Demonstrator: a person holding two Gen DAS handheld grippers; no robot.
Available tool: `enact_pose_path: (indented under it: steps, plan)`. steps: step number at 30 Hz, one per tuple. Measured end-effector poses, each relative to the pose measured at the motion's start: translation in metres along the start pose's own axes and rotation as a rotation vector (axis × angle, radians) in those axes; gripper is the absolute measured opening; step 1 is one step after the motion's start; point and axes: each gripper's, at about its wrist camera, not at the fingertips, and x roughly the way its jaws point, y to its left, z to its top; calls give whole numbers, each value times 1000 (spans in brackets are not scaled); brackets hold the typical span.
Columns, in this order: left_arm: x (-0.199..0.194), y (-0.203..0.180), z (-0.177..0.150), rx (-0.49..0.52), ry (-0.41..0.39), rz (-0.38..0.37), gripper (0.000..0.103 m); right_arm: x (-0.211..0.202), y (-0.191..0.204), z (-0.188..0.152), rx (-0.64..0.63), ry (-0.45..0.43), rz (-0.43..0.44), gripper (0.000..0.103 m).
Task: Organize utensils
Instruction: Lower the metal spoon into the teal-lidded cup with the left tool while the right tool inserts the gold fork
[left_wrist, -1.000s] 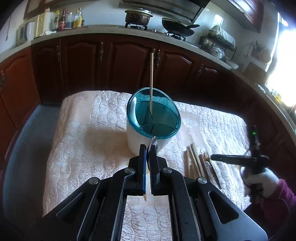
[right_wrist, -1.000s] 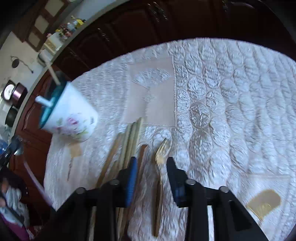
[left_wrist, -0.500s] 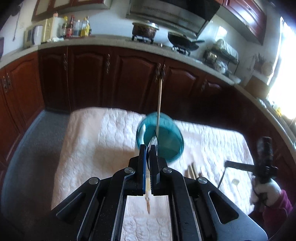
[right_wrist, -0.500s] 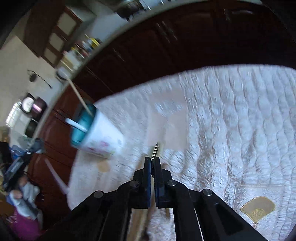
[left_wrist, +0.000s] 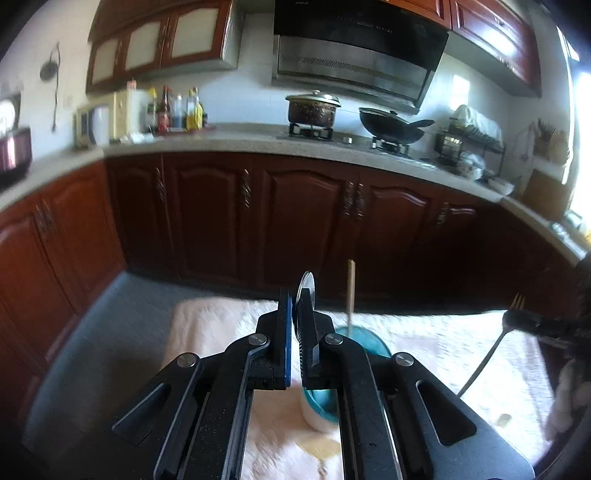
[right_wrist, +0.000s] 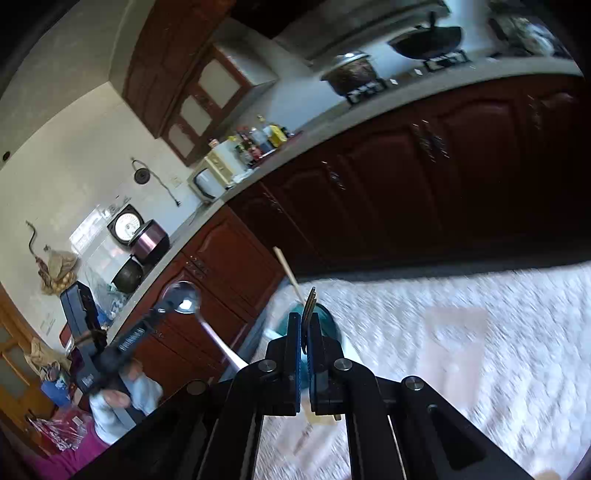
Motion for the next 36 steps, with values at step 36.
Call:
enact_pose_path:
  steps: [36]
  plan:
    - [93, -48, -79, 216, 66, 127, 2, 156, -26, -35, -82, 260, -133, 14]
